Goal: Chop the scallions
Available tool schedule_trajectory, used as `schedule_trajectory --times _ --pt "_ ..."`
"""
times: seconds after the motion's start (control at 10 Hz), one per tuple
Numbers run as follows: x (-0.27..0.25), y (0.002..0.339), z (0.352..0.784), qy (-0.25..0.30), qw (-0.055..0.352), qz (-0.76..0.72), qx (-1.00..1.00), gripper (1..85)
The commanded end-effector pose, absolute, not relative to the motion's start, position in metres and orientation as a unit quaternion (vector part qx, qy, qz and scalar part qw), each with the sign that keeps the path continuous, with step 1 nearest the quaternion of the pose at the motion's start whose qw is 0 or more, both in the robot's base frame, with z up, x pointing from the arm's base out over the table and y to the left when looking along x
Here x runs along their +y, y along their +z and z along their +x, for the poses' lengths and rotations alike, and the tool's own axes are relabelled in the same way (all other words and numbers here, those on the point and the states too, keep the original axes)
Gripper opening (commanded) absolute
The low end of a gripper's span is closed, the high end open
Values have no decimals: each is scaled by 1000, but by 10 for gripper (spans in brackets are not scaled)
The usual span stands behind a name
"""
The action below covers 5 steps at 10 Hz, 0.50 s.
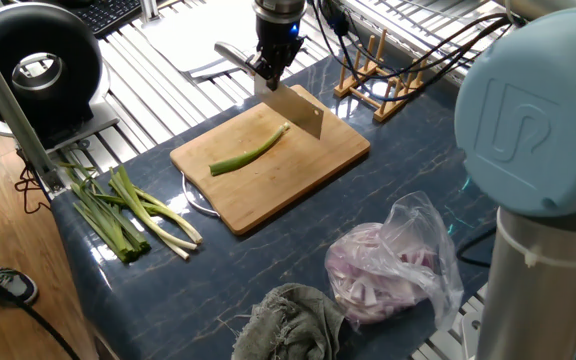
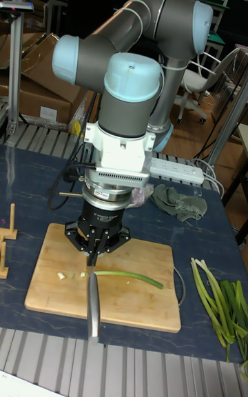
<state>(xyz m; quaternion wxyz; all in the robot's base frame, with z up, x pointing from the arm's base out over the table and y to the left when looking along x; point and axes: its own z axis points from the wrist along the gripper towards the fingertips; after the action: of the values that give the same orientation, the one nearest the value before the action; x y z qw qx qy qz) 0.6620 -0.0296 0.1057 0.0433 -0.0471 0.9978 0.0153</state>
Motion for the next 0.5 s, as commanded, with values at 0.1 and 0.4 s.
schedule_trajectory --times 0.1,0.4 --pt "-20 103 649 30 49 -34 998 13" --pt "-16 97 640 31 52 -34 998 13"
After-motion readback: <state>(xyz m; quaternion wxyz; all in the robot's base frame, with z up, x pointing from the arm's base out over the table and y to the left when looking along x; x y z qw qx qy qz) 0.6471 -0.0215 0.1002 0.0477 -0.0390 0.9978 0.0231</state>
